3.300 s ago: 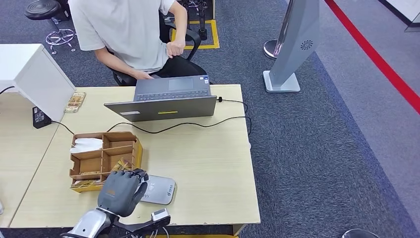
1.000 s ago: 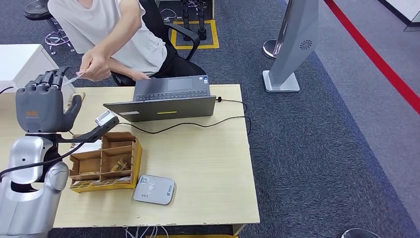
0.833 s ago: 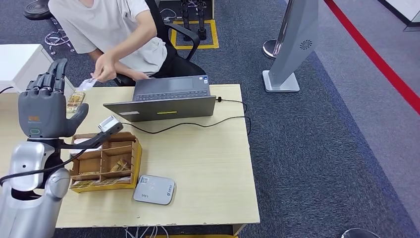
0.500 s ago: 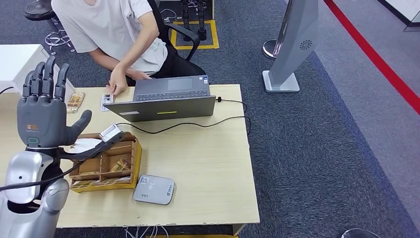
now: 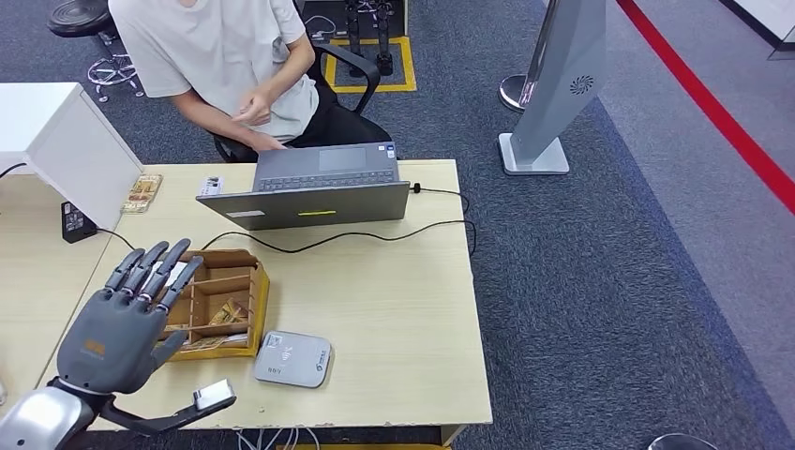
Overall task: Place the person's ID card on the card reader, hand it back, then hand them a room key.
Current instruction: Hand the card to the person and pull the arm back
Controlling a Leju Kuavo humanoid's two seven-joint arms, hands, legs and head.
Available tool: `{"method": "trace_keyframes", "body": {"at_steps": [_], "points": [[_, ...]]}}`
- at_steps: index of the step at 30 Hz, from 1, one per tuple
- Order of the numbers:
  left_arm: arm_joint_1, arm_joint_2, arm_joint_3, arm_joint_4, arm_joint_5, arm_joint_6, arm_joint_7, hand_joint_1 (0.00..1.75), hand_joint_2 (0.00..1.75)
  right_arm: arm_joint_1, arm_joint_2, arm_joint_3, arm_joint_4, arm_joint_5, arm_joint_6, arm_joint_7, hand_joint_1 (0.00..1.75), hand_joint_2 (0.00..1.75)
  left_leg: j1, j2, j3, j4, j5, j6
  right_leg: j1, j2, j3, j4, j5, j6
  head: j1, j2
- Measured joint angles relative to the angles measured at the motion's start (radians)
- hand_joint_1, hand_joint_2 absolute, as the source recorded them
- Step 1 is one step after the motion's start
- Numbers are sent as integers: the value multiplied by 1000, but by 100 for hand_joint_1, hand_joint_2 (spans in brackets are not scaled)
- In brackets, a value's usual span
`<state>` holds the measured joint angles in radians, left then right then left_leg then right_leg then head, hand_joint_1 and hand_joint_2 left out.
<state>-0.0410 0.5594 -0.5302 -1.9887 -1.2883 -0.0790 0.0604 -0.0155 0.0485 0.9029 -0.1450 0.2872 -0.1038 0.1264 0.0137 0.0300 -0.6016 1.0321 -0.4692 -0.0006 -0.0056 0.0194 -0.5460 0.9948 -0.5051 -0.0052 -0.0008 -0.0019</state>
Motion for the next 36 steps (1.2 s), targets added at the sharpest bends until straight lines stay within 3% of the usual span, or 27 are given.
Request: {"method": "trace_keyframes", "body": {"at_steps": [6,13,17,29,36], "points": [[26,52,-8,-17,7,-11,1,0,175,0,1,-5,0,0,-1,1,0,175,0,-1,0,0,0,0,0,-2,2,0,0,0,0,0],[36,107,-10,-18,88,-111,0,0,175,0,1,-6,0,1,-1,2,0,175,0,-2,0,0,0,0,0,-3,2,0,0,0,0,0],[29,117,-10,-3,119,-150,7,0,175,0,1,-7,0,3,1,1,0,175,0,-2,0,0,0,0,0,-3,1,0,0,0,0,0],[9,69,-13,95,133,-174,34,0,175,0,1,-7,0,9,6,0,0,175,0,-2,0,0,0,0,0,-2,2,0,0,0,0,0],[27,-7,-21,163,76,-110,68,0,175,-1,1,-7,0,17,8,1,0,175,0,-1,0,0,0,0,0,-2,2,0,0,0,0,0]]}}
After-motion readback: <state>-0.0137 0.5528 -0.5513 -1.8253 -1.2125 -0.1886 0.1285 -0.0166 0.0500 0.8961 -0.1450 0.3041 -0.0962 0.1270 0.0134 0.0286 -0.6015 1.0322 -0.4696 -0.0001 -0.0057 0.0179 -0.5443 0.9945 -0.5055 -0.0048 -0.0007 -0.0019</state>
